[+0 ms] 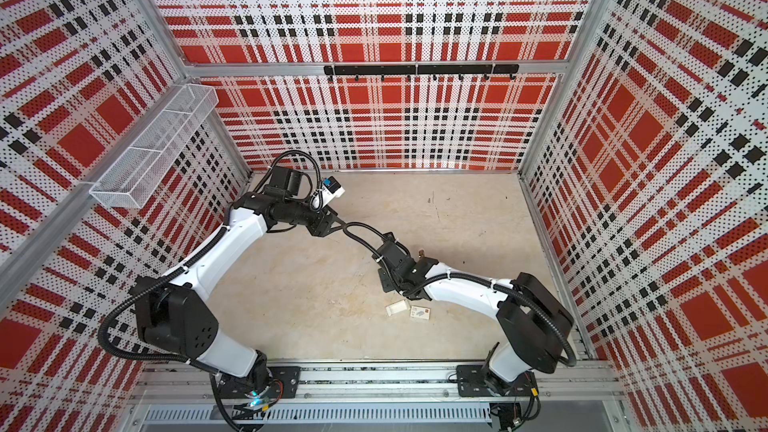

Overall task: Load the staples into the stapler
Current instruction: 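Move the staple strip over the nearer pink stapler's channel with the right gripper, then lower the staple strip into the pink stapler's channel with the right gripper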

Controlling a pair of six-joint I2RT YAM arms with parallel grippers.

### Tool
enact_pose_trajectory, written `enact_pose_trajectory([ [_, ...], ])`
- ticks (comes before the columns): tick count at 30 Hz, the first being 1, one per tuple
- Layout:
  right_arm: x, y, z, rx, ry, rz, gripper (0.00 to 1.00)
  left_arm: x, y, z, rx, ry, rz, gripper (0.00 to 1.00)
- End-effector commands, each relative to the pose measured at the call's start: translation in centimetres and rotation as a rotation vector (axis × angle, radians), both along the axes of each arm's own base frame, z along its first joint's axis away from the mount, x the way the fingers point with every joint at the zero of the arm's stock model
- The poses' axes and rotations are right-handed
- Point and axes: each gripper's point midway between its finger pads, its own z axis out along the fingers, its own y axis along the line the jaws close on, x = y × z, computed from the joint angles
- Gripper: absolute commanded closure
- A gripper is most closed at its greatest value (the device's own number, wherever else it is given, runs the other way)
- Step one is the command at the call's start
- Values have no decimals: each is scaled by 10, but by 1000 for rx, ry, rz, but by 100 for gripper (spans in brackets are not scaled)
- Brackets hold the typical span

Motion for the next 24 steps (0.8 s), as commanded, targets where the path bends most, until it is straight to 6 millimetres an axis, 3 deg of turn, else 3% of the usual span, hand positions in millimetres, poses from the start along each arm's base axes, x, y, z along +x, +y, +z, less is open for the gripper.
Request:
enact_pose_trajectory([
  [1,16,11,6,28,-51,-15,100,0,3,17,-36,-39,0,44],
  [13,21,7,-6,14,-68,-51,99,-1,4,16,-47,-33,4,44],
  [24,22,1,-15,9,-75,-77,99,2,24,9,-80,2,63,44],
])
